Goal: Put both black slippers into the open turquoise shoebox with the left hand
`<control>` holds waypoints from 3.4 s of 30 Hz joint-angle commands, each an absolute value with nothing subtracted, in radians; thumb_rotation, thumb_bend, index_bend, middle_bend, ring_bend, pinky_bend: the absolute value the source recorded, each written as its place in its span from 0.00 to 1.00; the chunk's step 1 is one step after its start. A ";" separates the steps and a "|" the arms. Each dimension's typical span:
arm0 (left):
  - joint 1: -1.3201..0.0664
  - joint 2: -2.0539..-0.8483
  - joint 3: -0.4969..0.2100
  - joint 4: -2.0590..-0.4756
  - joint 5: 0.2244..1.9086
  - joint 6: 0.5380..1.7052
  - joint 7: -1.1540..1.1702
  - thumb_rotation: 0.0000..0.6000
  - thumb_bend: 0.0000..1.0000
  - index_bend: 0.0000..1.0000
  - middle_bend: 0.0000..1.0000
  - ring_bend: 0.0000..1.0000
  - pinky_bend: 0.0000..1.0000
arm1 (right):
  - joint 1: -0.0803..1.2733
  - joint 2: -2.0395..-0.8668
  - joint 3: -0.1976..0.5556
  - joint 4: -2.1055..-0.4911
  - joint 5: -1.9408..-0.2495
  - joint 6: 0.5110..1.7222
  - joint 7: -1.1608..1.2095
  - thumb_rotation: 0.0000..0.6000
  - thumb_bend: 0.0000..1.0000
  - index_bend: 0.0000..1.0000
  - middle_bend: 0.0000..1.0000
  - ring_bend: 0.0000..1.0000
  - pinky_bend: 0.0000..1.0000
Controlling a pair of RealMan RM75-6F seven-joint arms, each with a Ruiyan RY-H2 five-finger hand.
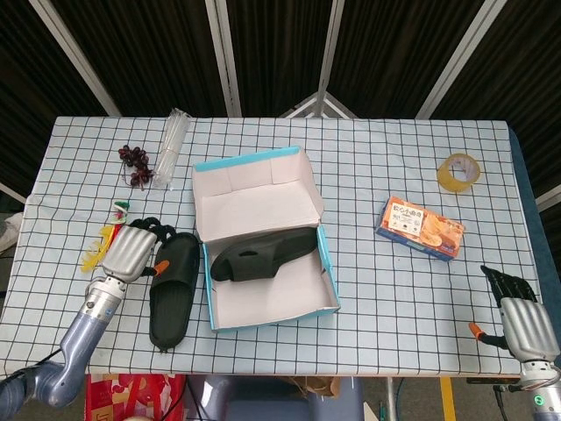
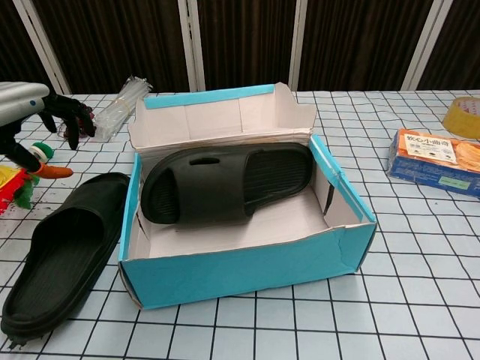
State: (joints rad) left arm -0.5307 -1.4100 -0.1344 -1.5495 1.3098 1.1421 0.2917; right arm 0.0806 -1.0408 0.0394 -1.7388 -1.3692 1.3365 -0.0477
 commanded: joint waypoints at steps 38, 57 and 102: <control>-0.662 -1.646 -0.212 -1.309 1.255 1.131 0.313 1.00 0.30 0.36 0.40 0.25 0.30 | 0.087 -1.032 0.033 -1.738 -1.377 1.324 -0.027 1.00 0.24 0.10 0.13 0.12 0.09; -0.684 -1.657 -0.197 -1.313 1.278 1.131 0.355 1.00 0.30 0.33 0.34 0.19 0.24 | 0.085 -1.029 0.034 -1.738 -1.373 1.327 -0.023 1.00 0.23 0.10 0.13 0.12 0.09; -0.846 -1.056 -0.098 -1.922 0.573 0.788 0.642 1.00 0.21 0.22 0.26 0.13 0.20 | 0.093 -1.031 0.034 -1.746 -1.366 1.313 -0.042 1.00 0.24 0.10 0.13 0.12 0.09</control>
